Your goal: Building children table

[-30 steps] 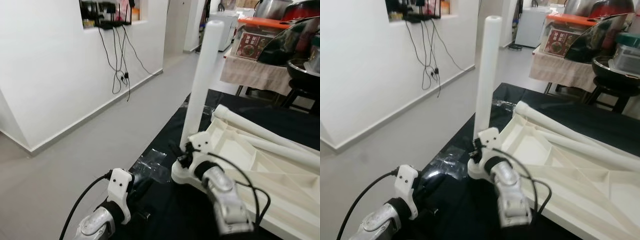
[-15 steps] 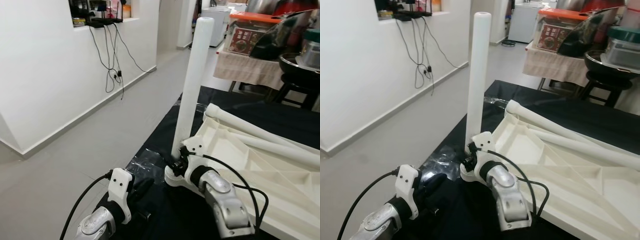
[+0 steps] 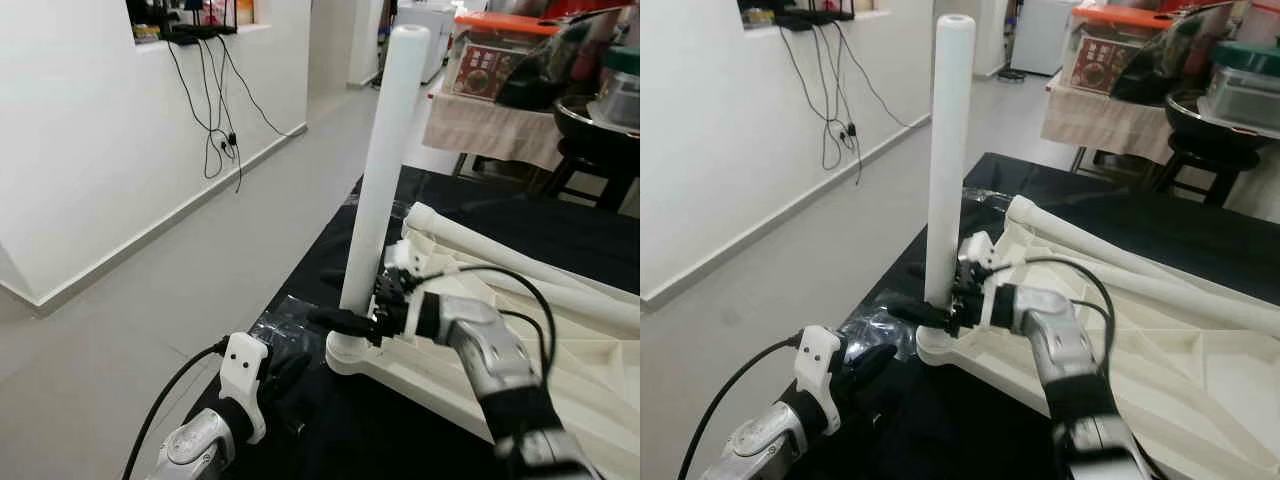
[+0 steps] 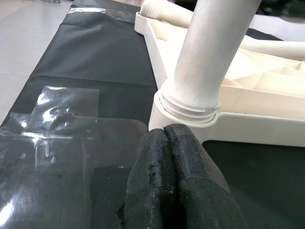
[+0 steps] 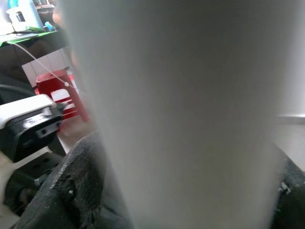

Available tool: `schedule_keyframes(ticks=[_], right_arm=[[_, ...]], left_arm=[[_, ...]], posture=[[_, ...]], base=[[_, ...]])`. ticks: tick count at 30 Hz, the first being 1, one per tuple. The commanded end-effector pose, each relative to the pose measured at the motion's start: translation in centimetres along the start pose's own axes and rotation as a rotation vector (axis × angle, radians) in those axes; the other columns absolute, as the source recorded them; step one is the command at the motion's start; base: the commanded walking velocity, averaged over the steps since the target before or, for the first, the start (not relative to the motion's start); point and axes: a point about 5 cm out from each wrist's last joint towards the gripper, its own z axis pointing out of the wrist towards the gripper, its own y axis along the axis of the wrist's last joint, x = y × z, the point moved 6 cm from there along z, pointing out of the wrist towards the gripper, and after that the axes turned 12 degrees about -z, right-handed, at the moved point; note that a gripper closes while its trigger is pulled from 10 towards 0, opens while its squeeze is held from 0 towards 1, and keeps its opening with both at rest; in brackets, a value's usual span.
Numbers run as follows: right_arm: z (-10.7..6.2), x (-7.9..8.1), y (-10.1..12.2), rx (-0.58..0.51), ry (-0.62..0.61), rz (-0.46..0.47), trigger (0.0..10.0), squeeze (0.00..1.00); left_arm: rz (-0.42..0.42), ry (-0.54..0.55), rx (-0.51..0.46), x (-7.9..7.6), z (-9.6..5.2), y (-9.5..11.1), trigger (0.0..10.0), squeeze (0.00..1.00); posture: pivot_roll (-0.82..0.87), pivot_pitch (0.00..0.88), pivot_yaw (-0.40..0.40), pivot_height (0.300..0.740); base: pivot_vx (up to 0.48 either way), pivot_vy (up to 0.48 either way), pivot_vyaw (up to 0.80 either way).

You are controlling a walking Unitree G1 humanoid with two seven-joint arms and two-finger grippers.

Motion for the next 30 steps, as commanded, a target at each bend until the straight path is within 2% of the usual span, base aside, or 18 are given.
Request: schedule_keyframes(ticks=[1,2,15,17,18,19,20,21,22,23,25,26,27,28,29,30], right_arm=[[-0.2,-0.1,-0.6,0.014,-0.005,0.009,5.7,0.0],[-0.2,-0.4,-0.7,0.015,-0.011,0.016,0.0,0.0],[-1.3,-1.3,-1.4,0.009,-0.084,0.015,0.0,0.0],[-3.0,-1.6,-2.0,0.019,-0.235,-0.005,0.0,0.0],[-3.0,-1.6,-2.0,0.019,-0.235,-0.005,0.0,0.0],[-3.3,-1.5,-2.4,0.048,-0.357,-0.01,0.0,0.0],[-4.2,-3.0,-3.3,0.108,-0.732,0.012,0.0,0.0],[-4.8,-1.1,-5.2,0.193,-0.947,0.066,0.0,0.0],[-4.8,-1.1,-5.2,0.193,-0.947,0.066,0.0,0.0],[-3.6,0.6,-5.2,0.243,-0.94,0.01,0.0,0.0],[-3.6,0.6,-5.2,0.243,-0.94,0.01,0.0,0.0],[-2.3,1.8,-5.1,0.261,-0.881,-0.036,0.0,0.0],[-2.4,0.7,-4.8,0.243,-0.881,-0.044,0.0,0.0],[-2.4,0.7,-4.8,0.243,-0.881,-0.044,0.0,0.0],[-2.7,-0.3,-5.0,0.231,-0.899,-0.024,0.0,0.0],[-2.7,-0.3,-5.0,0.231,-0.899,-0.024,0.0,0.0]], left_arm=[[-0.001,0.006,0.012,0.0,0.0,-0.5,10.0,0.0],[-0.001,0.006,0.012,0.0,0.1,-0.5,10.0,0.0],[-0.005,0.004,0.011,-0.1,0.1,-0.5,10.0,0.0],[-0.006,0.003,0.009,-0.1,0.0,-0.4,10.0,0.0],[-0.006,0.003,0.009,-0.1,0.0,-0.4,10.0,0.0],[-0.007,0.003,0.009,-0.1,-0.2,-0.3,10.0,0.0],[-0.007,0.003,0.009,0.1,-0.4,-0.3,10.0,0.0],[-0.008,0.002,0.01,0.1,-0.5,-0.2,10.0,0.0],[-0.008,0.002,0.01,0.1,-0.5,-0.2,10.0,0.0],[-0.009,0.001,0.011,0.2,-0.5,-0.1,10.0,0.0],[-0.009,0.001,0.011,0.2,-0.5,-0.1,10.0,0.0],[-0.01,0.001,0.012,0.3,-0.5,-0.1,10.0,0.0],[-0.011,-0.001,0.014,0.3,-0.5,-0.1,10.0,0.0],[-0.011,-0.001,0.014,0.3,-0.5,-0.1,10.0,0.0],[-0.011,-0.001,0.014,0.3,-0.4,-0.1,10.0,0.0],[-0.011,-0.001,0.014,0.3,-0.4,-0.1,10.0,0.0]], posture=[[0.05,0.0,-0.089,0.74],[0.05,0.0,-0.088,0.74],[0.04,0.0,-0.085,0.74],[0.03,0.0,-0.076,0.74],[0.03,0.0,-0.076,0.74],[0.02,0.0,-0.074,0.74],[0.0,0.0,-0.066,0.74],[0.0,0.0,-0.065,0.74],[0.0,0.0,-0.065,0.74],[0.0,0.0,-0.059,0.74],[0.0,0.0,-0.059,0.74],[-0.01,0.0,-0.055,0.74],[0.01,0.0,-0.069,0.74],[0.01,0.0,-0.069,0.74],[0.01,0.0,-0.065,0.74],[0.01,0.0,-0.065,0.74]], base=[[0.0,0.0,0.0],[0.0,0.0,0.0],[0.0,0.0,0.0],[0.0,0.0,0.0],[0.0,0.0,0.0],[0.0,0.0,0.0],[0.0,0.0,0.0],[0.0,0.0,0.0],[0.0,0.0,0.0],[0.0,0.0,0.0],[0.0,0.0,0.0],[0.0,0.0,0.0],[0.0,0.0,0.0],[0.0,0.0,0.0],[0.0,0.0,0.0],[0.0,0.0,0.0]])
